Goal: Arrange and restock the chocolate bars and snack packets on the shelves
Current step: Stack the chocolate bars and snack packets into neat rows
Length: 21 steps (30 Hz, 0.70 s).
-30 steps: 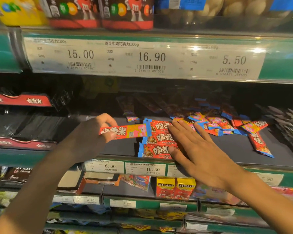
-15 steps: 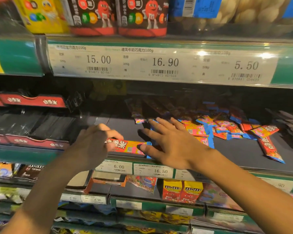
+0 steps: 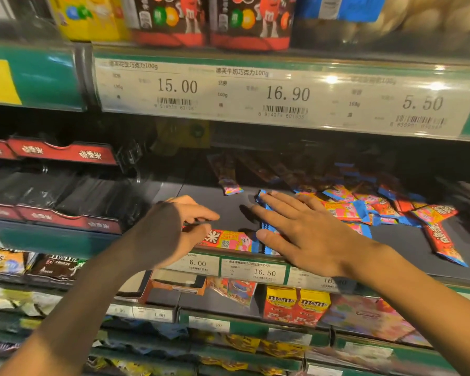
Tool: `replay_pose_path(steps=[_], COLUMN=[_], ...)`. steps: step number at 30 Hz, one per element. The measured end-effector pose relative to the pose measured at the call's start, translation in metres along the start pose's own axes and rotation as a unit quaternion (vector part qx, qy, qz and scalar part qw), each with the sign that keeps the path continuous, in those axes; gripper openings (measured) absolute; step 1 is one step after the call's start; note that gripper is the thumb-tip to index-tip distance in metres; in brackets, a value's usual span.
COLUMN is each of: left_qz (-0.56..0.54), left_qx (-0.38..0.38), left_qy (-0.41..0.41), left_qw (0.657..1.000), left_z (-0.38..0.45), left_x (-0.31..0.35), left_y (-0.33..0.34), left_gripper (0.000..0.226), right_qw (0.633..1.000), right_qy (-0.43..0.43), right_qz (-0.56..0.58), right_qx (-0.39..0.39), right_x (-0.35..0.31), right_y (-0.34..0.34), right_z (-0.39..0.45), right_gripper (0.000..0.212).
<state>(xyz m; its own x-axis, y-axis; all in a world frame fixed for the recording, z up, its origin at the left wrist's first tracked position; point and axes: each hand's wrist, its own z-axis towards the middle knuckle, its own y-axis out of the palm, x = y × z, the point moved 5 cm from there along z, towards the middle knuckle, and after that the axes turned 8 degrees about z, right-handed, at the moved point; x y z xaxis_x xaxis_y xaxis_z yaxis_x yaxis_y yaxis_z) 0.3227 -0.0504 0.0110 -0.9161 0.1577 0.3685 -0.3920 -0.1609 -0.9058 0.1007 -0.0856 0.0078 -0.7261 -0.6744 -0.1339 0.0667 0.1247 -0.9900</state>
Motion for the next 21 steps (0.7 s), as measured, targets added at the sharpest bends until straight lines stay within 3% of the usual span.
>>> replay_pose_path(steps=[3, 6, 8, 12, 16, 21], left_qz=[-0.029, 0.066, 0.128, 0.138, 0.186, 0.147], left_qx=[0.016, -0.018, -0.064, -0.110, -0.088, -0.072], left_qy=[-0.030, -0.078, -0.061, -0.026, -0.005, 0.023], left_qw=[0.999, 0.995, 0.988, 0.984, 0.979, 0.986], left_z=[0.022, 0.054, 0.065, 0.071, 0.058, 0.046], left_x=[0.002, 0.009, 0.016, 0.016, 0.018, 0.021], left_y=[-0.003, 0.002, 0.014, 0.032, 0.027, 0.018], left_gripper=[0.030, 0.044, 0.045, 0.030, 0.045, 0.048], right_qw=[0.999, 0.998, 0.997, 0.995, 0.991, 0.986], right_qy=[0.009, 0.022, 0.026, 0.033, 0.049, 0.041], right_qz=[0.033, 0.048, 0.051, 0.065, 0.082, 0.099], right_qx=[0.007, 0.040, 0.053, 0.070, 0.095, 0.126], right_x=[0.002, 0.004, 0.006, 0.010, 0.016, 0.013], right_y=[-0.001, -0.002, -0.002, -0.005, -0.016, -0.025], right_z=[0.000, -0.004, -0.006, -0.010, -0.014, -0.001], right_gripper=[0.065, 0.067, 0.069, 0.075, 0.076, 0.063])
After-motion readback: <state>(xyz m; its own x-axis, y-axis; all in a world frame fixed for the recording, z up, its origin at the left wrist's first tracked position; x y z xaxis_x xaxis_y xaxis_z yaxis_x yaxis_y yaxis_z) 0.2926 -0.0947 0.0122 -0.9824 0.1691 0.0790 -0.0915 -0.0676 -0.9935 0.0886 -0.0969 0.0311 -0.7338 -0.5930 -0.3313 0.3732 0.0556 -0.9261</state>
